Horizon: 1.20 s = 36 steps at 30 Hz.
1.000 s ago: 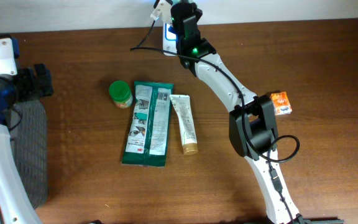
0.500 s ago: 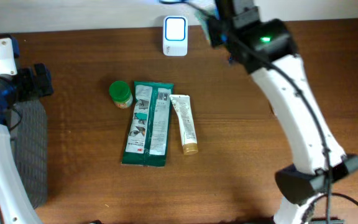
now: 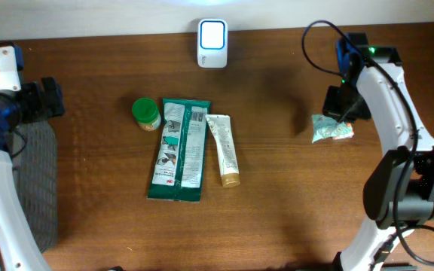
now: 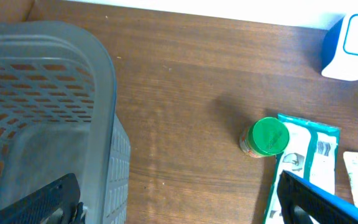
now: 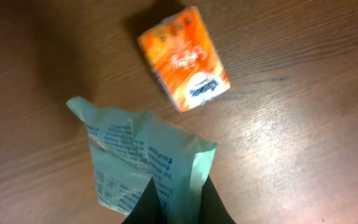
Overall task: Scan the item barcode
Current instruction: 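Place mint pouch at right table edge with right gripper, then move right gripper to white tube and grasp it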
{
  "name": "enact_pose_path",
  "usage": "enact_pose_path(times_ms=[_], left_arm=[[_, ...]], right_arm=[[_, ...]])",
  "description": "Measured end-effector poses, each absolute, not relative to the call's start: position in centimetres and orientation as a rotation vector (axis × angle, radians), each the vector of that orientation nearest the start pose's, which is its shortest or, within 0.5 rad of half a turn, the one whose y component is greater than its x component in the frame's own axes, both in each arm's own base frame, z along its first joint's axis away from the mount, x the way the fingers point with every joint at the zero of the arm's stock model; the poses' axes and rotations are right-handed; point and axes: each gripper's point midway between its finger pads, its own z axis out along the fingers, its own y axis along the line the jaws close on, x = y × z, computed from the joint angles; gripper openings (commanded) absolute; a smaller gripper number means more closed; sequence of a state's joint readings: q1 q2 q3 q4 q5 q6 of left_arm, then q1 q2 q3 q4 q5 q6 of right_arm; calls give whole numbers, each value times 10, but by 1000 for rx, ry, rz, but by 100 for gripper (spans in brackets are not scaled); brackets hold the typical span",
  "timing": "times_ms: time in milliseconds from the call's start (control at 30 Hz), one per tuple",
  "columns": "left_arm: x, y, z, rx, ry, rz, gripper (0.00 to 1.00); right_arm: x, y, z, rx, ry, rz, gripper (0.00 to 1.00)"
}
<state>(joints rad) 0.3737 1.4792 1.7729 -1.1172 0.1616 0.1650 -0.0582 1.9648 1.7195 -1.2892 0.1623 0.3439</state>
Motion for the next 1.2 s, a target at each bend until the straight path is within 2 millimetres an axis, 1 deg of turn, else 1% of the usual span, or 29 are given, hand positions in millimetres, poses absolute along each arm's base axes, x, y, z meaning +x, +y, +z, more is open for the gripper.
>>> enact_pose_path(times_ms=[33,67,100,133,167,233,267,300,333,367,400,433,467,500,533,567,600,633,667,700,733,767,800,867,933,967,1000,1067,1200], left_arm=[[363,112,326,-173,2375,62,99],[363,112,326,-173,2375,63,99],[362,112,326,-173,2376,62,99],[362,112,326,-173,2376,62,99],[362,112,326,-173,2376,62,99],[362,112,326,-173,2376,62,99],[362,112,326,-173,2375,62,99],[362,112,326,-173,2376,62,99],[362,112,326,-173,2377,61,99],[362,112,326,-173,2376,62,99],[362,112,326,-173,2376,62,99],[362,112,326,-173,2376,62,99],[362,112,326,-173,2376,62,99],[362,112,326,-173,2376,62,99],[362,112,326,-173,2376,62,99],[362,112,326,-173,2376,62,99],[362,112,326,-173,2376,62,99],[362,112,326,-173,2376,62,99],[362,112,326,-173,2376,62,99],[362,112,326,-173,2376,62,99],[362,112,326,-173,2376,62,99],[362,112,326,-173,2376,62,99],[362,112,326,-173,2376,62,99],[362,112,326,-173,2376,62,99],[362,112,326,-173,2376,62,99],[362,112,326,-173,2376,62,99],[362,112,326,-173,2376,62,99],[362,112,326,-173,2376,62,99],[362,112,326,-173,2376,62,99]], right_arm=[[378,-59,106,656,3006,-241,29],[379,-66,105,680,2994,-239,47],[380,-72,105,709,2979,-237,77],[379,-76,105,714,2979,-239,90],[382,-77,105,701,2973,-237,94],[384,-71,105,633,2993,-190,92],[382,-64,109,585,3025,-129,88],[389,-53,121,513,3021,-34,86],[398,-42,135,460,2995,45,86],[409,-24,153,364,2961,131,86],[413,-11,159,311,2949,162,85],[417,16,164,206,2942,208,83],[415,45,165,115,2950,241,76],[411,75,165,33,2955,269,59],[407,105,166,-30,2953,295,46],[403,136,167,-96,2943,319,29],[395,166,168,-160,2935,344,24],[383,197,167,-230,2938,374,22],[377,213,164,-264,2943,383,15],[372,228,157,-288,2957,389,9],[369,238,145,-302,2980,384,5],[367,248,125,-313,3022,368,4],[367,252,106,-314,3057,349,4],[368,252,89,-311,3091,327,4],[365,253,63,-314,3151,291,5],[363,254,57,-319,3163,284,4],[362,260,54,-341,3157,287,4],[358,274,54,-393,3135,297,4],[359,279,54,-404,3120,306,4]])
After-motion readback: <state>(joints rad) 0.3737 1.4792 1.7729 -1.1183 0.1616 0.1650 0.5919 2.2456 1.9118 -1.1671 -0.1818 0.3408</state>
